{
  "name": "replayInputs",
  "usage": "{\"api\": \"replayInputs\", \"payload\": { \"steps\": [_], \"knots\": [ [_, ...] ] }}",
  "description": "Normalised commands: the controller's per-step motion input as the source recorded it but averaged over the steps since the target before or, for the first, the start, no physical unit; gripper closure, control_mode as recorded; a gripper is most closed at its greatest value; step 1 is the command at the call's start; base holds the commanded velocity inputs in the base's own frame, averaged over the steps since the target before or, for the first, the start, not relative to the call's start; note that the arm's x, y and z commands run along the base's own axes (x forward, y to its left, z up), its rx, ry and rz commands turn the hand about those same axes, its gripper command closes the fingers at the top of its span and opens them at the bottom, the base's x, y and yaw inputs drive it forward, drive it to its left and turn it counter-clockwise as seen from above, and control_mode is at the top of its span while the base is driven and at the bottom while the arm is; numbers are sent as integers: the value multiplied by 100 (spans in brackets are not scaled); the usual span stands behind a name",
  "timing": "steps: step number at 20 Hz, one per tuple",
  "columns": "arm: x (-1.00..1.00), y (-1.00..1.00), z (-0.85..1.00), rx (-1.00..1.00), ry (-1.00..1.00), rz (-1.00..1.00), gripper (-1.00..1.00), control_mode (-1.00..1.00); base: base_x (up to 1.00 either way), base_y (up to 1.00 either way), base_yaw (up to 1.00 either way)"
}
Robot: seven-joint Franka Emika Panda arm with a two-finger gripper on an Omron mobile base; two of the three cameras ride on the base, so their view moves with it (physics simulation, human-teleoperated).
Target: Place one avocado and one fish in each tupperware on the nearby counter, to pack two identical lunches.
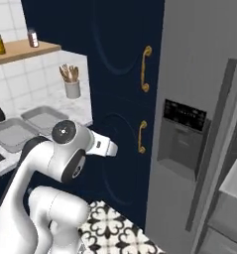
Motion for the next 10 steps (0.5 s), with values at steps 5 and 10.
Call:
{"api": "replayInputs", "payload": {
  "steps": [5,10],
  "knots": [
    [0,0,0,0,0,0,100,100,70,42,66],
    [0,0,0,0,0,0,100,100,100,15,59]
  ]
}}
